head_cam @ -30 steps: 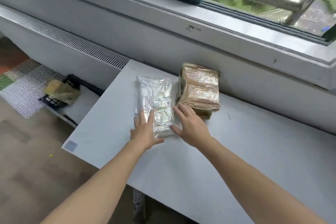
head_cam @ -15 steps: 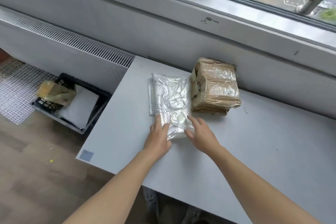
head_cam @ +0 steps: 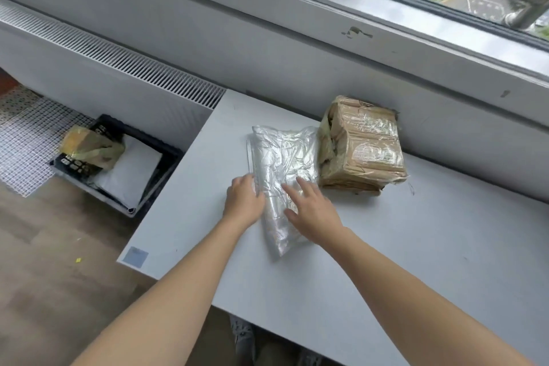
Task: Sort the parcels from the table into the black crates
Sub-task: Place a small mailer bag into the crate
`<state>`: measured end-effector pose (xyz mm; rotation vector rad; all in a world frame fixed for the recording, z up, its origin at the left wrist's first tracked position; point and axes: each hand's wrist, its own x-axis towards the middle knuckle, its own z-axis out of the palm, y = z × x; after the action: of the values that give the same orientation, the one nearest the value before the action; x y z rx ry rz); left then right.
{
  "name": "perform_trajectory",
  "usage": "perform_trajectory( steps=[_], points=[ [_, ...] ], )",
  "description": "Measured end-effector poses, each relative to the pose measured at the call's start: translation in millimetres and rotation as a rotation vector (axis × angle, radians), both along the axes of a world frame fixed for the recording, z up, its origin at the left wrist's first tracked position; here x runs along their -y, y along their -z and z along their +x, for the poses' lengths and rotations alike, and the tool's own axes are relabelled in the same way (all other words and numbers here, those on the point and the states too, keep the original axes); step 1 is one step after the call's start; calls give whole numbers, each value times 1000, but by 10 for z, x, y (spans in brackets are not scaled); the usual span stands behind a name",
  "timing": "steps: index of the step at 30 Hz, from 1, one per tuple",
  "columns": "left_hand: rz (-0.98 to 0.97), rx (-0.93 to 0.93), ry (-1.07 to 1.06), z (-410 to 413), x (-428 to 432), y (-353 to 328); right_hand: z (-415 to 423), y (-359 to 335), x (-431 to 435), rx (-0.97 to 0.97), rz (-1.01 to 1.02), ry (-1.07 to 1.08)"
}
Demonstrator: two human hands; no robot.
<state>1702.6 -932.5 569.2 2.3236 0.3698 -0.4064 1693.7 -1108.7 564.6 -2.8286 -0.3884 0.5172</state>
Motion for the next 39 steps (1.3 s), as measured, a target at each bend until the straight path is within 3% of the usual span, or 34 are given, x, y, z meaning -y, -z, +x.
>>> perform_trajectory(
  steps=[10, 14, 17, 20, 23, 30, 34, 36, 39],
  points=[
    [-276, -107, -401, 475, 8, 245, 50, 230, 101, -29, 97, 188],
    [-212, -121, -362, 402, -65, 240, -20, 220, 126, 53, 47, 110],
    [-209, -42, -393, 292, -176, 64, -121, 211, 159, -3, -118, -11],
    [-254, 55, -394, 123, -247, -228, -178, -10, 176, -118, 16, 117],
    [-281, 176, -406, -46, -244, -553, -162, -310, 143, -92, 62, 88],
    [-522, 252, -440, -268, 47, -1296, -145, -1151, 33, 256, 278, -203],
    [-745, 145, -476, -344, 279, -1670, -221, -1399, 328, 455, 371, -128],
    [-707, 148, -376, -410, 392, -1797, -195, -1514, 506, 459, 412, -34],
    [-475, 270, -189, -515, 558, -1928, -92, -1735, 746, 351, 572, 125]
  ],
)
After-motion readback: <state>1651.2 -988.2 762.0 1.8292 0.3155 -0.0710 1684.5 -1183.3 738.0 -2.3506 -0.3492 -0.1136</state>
